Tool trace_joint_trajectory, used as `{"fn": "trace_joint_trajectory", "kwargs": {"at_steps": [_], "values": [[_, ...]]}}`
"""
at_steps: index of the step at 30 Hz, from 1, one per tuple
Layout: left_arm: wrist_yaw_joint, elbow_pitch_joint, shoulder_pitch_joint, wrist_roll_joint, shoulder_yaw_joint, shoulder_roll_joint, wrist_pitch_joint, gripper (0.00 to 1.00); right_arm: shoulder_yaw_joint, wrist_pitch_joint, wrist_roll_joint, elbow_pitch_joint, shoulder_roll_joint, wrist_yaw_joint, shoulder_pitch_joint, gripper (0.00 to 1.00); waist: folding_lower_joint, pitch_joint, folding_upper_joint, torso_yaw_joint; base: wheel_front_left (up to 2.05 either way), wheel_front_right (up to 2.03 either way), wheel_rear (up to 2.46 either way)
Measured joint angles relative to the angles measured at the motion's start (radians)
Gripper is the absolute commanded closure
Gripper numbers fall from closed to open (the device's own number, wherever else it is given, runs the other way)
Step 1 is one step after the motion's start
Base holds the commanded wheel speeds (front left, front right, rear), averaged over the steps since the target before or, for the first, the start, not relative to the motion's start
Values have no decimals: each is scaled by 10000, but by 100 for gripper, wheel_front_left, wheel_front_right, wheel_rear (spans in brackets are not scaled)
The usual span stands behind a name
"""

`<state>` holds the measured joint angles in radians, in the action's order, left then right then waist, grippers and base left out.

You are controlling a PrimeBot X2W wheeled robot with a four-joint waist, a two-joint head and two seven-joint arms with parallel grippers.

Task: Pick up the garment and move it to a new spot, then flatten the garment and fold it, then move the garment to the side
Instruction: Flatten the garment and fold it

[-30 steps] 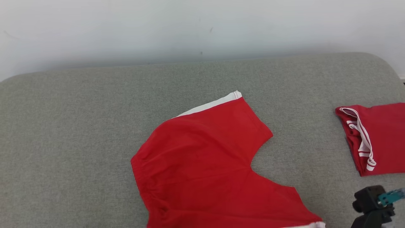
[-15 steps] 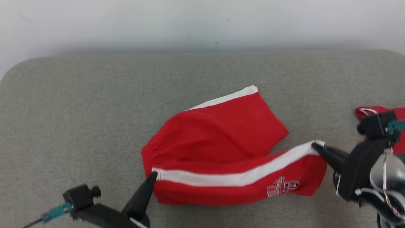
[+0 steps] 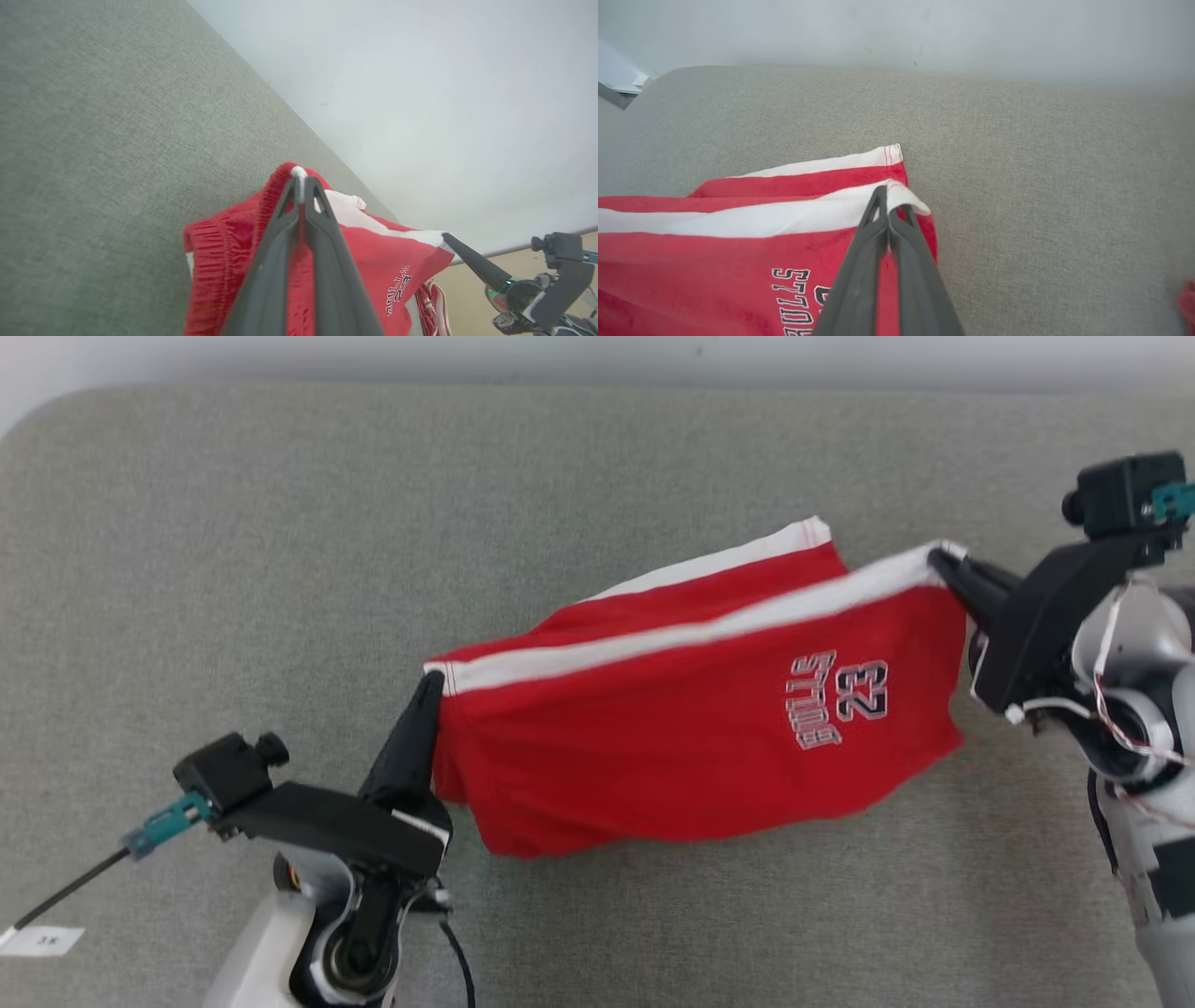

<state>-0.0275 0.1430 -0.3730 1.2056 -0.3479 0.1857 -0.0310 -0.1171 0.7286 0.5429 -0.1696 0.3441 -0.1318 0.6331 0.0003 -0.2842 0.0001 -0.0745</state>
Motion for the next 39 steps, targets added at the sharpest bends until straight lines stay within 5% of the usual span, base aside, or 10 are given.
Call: {"fn": "trace_joint_trajectory", "kwargs": {"at_steps": [16, 17, 18, 19, 20, 21, 30, 39], "values": [[-134, 1808, -1893, -514, -8, -780, -918, 100, -1064, -1941, -313, -2871, -44, 0, 2596, 100, 0, -1433, 1, -629, 0, 0, 0], [-155, 1879, -1925, -514, -17, -792, -924, 99, -1147, -2013, -263, -3009, -67, 0, 2686, 100, -1, -1469, 1, -673, 0, 0, 0], [-165, 1944, -1964, -514, -25, -807, -955, 78, -1187, -2109, -213, -3104, -96, 0, 2747, 97, -1, -1496, 1, -712, 0, 0, 0], [-169, 1990, -2011, -514, -25, -832, -972, 78, -1227, -2203, -157, -3239, -117, 0, 2811, 97, -1, -1516, 1, -746, 0, 0, 0], [-186, 2025, -2036, -512, -19, -849, -1035, 57, -1275, -2284, -140, -3363, -123, 0, 2876, 38, -1, -1528, 0, -774, 0, 0, 0], [-245, 2073, -2044, -508, -15, -863, -1060, 0, -1304, -2359, -82, -3478, -127, 0, 2926, 0, -1, -1530, 1, -792, 0, 0, 0], [-343, 2491, -1923, -616, 21, -815, -1532, 0, -1716, -2451, 569, -4088, -13, 0, 2880, 0, -2, -1030, 0, -778, 0, 0, 0], [-244, 1582, -272, -2905, 654, -130, -2303, 0, -1248, -1212, 1317, -3967, 568, 0, 1680, 0, -5, 3, -1, -692, 0, 0, 0]]}}
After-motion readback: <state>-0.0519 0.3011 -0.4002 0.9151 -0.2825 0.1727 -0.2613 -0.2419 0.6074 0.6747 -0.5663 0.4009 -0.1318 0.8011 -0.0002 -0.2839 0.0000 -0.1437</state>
